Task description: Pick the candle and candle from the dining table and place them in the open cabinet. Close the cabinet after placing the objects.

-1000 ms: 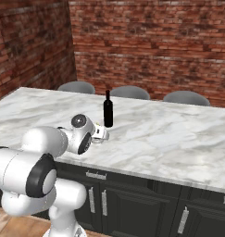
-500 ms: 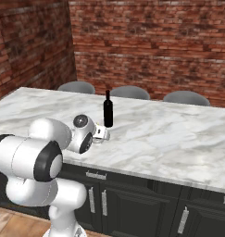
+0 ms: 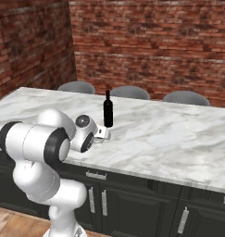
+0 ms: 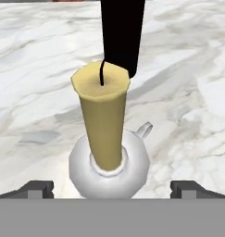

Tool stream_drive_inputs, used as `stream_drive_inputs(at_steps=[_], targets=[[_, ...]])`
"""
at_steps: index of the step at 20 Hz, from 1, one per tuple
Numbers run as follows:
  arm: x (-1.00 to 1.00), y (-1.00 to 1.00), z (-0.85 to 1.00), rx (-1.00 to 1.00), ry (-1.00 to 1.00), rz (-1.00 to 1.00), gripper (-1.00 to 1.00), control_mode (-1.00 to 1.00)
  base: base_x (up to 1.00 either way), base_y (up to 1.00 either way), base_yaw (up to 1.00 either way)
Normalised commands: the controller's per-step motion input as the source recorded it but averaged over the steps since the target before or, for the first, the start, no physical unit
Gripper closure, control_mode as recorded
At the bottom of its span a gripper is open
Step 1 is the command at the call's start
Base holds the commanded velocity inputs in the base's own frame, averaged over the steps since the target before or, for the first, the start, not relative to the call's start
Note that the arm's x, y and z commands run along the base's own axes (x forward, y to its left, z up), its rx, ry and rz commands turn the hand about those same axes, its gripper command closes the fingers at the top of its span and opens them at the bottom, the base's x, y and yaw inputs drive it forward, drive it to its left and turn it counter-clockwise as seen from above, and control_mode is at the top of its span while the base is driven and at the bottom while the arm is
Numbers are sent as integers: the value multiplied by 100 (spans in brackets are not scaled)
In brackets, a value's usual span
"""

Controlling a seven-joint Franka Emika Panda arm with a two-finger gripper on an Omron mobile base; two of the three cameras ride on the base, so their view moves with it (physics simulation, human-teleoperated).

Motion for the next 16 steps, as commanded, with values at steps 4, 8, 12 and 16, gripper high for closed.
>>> stream_drive_inputs(at_steps=[4,8,12,16], targets=[[18,0,-18,0,0,0,-100,-100,0,0,0],[19,0,-15,0,0,0,-100,-100,0,0,0],[16,0,-14,0,0,0,-100,-100,0,0,0],[19,0,-17,0,0,0,-100,-100,0,0,0]])
